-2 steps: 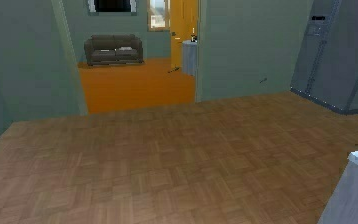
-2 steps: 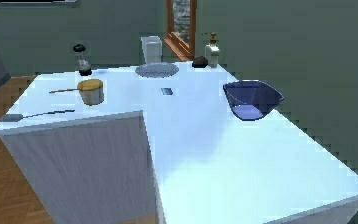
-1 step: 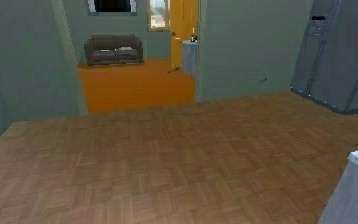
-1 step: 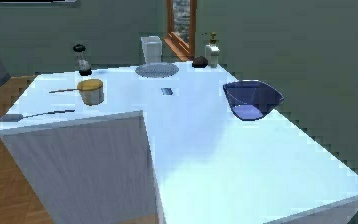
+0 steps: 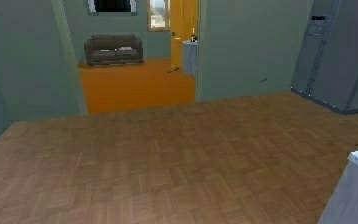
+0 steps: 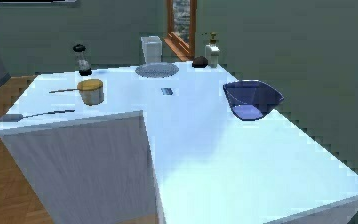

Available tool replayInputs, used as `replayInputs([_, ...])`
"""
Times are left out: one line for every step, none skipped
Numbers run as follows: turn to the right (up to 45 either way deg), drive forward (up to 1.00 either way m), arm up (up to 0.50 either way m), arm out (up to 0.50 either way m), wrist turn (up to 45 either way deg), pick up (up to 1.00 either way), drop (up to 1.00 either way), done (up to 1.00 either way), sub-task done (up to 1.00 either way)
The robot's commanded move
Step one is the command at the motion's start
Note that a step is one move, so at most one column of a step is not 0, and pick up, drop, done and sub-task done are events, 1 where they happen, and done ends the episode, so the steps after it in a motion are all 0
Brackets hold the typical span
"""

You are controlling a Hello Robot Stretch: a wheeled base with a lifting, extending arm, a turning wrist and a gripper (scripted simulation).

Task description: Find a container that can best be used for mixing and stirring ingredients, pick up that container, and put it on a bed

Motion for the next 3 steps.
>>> replayInputs([-42.0,0.0,0.0,0.0,0.0,0.0,0.0,0.0,0.0])
replayInputs([45.0,0.0,0.0,0.0,0.0,0.0,0.0,0.0,0.0])
replayInputs([15.0,0.0,0.0,0.0,0.0,0.0,0.0,0.0,0.0])
